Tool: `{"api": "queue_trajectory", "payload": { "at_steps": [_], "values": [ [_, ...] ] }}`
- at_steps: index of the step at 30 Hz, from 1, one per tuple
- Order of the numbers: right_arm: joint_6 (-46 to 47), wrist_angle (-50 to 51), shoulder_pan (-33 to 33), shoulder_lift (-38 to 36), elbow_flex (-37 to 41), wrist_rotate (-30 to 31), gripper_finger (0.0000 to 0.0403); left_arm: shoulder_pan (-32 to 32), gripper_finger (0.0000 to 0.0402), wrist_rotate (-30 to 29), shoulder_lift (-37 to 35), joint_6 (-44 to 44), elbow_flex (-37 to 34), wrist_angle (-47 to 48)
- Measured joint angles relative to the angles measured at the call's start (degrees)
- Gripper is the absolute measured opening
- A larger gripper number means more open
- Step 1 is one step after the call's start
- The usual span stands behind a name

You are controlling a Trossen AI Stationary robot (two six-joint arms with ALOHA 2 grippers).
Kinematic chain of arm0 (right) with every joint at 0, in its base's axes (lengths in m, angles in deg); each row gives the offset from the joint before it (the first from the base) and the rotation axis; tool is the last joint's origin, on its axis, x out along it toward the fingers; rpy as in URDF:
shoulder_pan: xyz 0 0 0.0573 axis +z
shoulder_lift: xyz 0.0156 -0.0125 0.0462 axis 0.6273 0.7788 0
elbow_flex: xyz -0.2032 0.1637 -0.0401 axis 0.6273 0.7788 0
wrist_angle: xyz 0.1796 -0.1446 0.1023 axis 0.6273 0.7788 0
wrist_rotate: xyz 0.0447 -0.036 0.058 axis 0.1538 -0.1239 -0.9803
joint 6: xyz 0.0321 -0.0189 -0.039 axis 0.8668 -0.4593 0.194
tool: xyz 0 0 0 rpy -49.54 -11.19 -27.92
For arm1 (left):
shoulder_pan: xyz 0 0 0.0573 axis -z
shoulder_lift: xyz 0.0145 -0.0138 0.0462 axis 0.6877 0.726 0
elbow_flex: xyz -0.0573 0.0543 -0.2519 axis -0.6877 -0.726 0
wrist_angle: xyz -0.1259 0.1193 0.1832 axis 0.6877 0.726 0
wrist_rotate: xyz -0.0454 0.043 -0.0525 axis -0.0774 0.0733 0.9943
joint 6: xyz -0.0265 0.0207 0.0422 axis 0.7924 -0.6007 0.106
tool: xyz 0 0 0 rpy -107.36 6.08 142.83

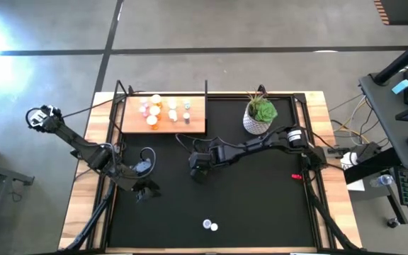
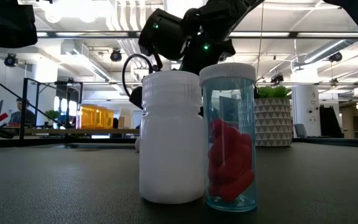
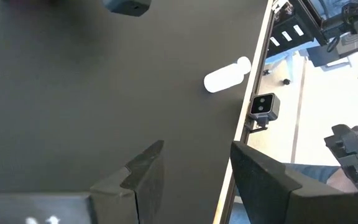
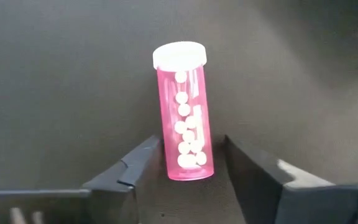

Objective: Pick and place medicine bottles onto shelf by color
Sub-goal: Put the pink pill bottle on the shelf aligned with the other pink pill bottle

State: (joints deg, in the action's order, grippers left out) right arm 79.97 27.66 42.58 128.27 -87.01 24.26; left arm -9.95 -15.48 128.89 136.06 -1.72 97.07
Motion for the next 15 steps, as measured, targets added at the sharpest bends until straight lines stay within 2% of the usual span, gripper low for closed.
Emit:
{"api": "queue_trajectory", "payload": {
  "at_steps": [8,12,15],
  "values": [
    [0.57,0.64,0.49,-1.21,0.00,-1.02,0.0099,0.00,0.0164,-0.50,0.17,-0.37,-0.02,-0.05],
    [0.55,1.73,1.03,-5.23,0.00,-2.69,0.0091,0.00,0.0164,-3.89,0.17,-1.58,-0.02,-0.13],
    [0.43,3.70,1.75,-9.67,0.00,-2.67,0.0100,-0.04,0.0164,-9.29,0.24,-5.28,-0.02,-0.42]
  ]
}}
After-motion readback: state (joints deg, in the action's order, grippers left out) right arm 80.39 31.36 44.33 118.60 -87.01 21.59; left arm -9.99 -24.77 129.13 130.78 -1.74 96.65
